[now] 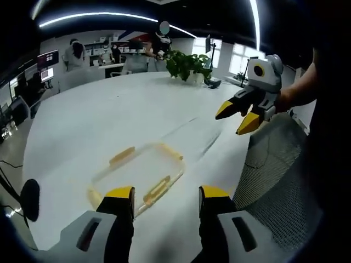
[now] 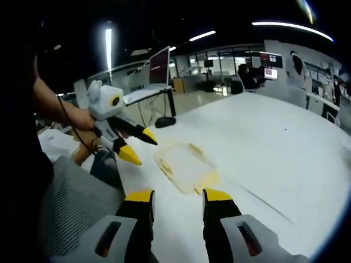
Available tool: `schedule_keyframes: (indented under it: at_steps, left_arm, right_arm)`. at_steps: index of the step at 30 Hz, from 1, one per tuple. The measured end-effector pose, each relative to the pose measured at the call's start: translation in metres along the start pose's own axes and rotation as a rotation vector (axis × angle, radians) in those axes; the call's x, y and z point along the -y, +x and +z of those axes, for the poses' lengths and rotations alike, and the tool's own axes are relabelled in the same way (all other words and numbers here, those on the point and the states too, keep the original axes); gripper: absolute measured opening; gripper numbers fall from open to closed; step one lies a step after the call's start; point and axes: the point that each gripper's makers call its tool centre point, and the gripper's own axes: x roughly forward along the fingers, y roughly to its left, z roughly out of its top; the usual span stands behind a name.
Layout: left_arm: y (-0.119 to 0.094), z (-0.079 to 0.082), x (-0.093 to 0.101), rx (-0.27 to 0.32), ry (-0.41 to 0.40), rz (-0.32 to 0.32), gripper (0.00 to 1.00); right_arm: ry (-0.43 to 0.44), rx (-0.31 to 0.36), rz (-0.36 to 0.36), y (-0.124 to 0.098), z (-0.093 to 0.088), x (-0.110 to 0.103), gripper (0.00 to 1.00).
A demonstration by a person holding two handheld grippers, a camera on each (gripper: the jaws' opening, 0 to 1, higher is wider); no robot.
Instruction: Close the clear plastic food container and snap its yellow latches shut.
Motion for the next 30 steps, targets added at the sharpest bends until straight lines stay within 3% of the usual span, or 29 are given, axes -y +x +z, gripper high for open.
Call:
schedule_keyframes:
  at_steps: [10,20,30]
  left_arm:
    - [-0.005,-0.004,-0.016,-0.016,0.028,-0.033,0.46]
    - [-0.005,-0.014,-0.028,-0.044,0.066,-0.082,0.44]
    - [-0.003,-0.017,-0.035,-0.071,0.116,-0.128,0.50]
  right_arm:
    - [-0.019,-0.018,-0.016,0.015,0.003,0.003,0.34]
    - [-0.049,-0.071,-0.031,0.029,-0.001,0.006,0.37]
    - [-0.091,-0.140,-0.038,0.035,-0.003,0.010,0.41]
